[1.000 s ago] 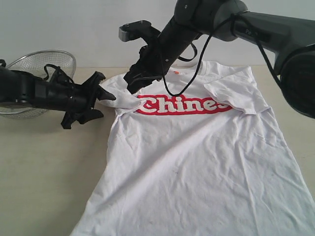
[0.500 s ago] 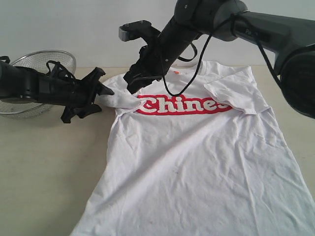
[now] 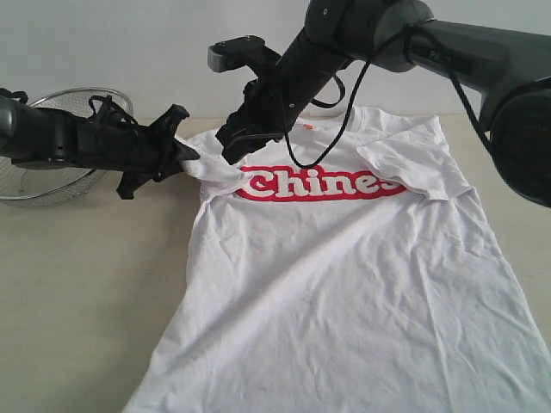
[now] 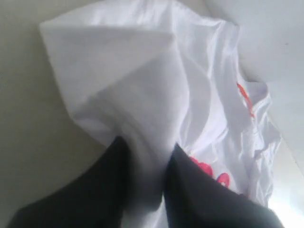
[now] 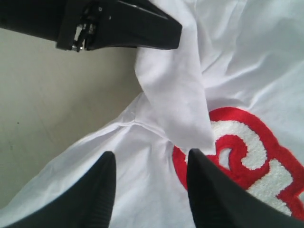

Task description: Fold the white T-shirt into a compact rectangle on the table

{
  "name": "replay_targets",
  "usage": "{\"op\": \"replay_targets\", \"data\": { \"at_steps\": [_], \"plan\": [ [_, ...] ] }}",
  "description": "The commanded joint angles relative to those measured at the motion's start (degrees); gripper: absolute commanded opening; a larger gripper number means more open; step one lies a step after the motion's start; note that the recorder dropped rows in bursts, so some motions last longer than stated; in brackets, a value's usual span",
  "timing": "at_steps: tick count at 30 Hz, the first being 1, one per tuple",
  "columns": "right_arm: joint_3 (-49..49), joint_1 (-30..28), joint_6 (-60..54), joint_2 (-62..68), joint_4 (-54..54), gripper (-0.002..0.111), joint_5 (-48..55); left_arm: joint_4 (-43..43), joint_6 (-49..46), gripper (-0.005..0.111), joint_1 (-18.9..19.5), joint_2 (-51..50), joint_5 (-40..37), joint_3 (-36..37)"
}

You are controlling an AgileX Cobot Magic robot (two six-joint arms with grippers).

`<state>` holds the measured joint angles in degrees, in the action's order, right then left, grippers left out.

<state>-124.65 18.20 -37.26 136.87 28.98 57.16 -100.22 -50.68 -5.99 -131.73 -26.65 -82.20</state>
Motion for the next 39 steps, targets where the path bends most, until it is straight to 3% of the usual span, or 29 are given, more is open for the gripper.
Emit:
{"op": "replay_targets", "data": {
  "at_steps": [1,10,29,32,34,37,39],
  "plan": [
    [0.01,0.01,-0.05,-1.05,0.18,0.041,0.01,0.27,-0.14,0.004,-0.09,1.07,-4.07,-1.78],
    [0.01,0.01,-0.03,-1.05,0.18,0.041,-0.39,0.36,-1.72,0.004,-0.72,2.40,-3.67,-3.81],
    [0.01,0.01,0.79,-1.05,0.18,0.041,1.12,24.65,9.85,0.004,-0.68,3.26,-4.97,-4.89],
    [0.01,0.01,0.79,-1.05,0.18,0.041,1.72,24.75,9.99,0.005,-0.29,3.26,-7.08,-4.89],
    [0.01,0.01,0.79,-1.05,0.29,0.041,2.00,25.12,9.99,0.014,-0.29,3.26,-8.19,-4.89],
    [0.01,0.01,0.89,-1.05,0.41,0.041,2.38,25.12,10.81,0.042,-0.29,3.26,-8.80,-4.89],
    [0.01,0.01,1.15,-1.05,0.41,0.041,2.39,25.02,11.56,0.049,-0.29,3.26,-8.80,-4.89]
  ]
}}
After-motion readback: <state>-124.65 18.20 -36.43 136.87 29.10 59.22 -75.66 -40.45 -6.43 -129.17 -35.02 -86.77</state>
